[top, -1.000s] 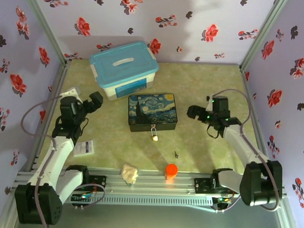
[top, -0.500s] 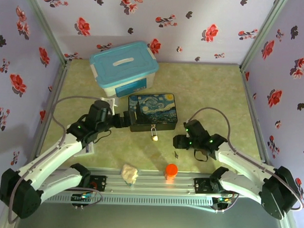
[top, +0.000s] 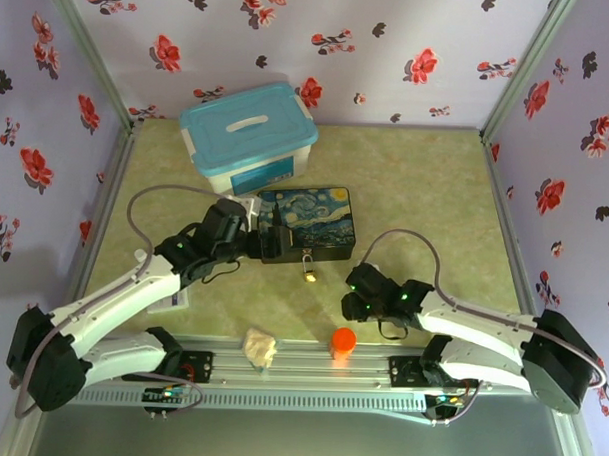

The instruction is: Unlock the padlock with the key

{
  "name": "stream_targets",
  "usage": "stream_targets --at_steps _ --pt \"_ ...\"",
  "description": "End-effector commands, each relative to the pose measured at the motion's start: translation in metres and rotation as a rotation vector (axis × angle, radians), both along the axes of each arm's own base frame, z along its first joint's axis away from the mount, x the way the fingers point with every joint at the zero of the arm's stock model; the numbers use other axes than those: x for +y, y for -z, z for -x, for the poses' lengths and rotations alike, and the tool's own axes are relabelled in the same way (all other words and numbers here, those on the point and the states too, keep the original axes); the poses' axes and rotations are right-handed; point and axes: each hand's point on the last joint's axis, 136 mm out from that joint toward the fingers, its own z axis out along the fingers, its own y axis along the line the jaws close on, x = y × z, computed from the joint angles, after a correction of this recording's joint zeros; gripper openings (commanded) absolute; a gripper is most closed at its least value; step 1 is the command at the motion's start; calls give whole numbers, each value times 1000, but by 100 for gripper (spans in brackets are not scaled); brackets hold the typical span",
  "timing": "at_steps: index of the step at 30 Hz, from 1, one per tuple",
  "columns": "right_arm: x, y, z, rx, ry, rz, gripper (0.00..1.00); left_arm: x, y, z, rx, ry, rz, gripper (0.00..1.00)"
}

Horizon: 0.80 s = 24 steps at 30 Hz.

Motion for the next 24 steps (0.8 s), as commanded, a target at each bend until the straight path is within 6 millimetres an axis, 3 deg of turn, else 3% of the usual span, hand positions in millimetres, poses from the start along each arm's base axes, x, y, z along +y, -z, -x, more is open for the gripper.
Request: stream_targets --at_steps 1,15,20,24 --pt "-5 7 2 11 36 29 42 -5 -8 0 -17 -15 -5 100" --pt "-6 27 16 71 12 95 34 -15 -3 4 -21 -5 -18 100" --pt "0 33 18 84 1 72 26 -13 0 3 -22 -21 -18 100" --pt "-1 36 21 106 6 77 12 -12 1 2 -23 -28 -23 100"
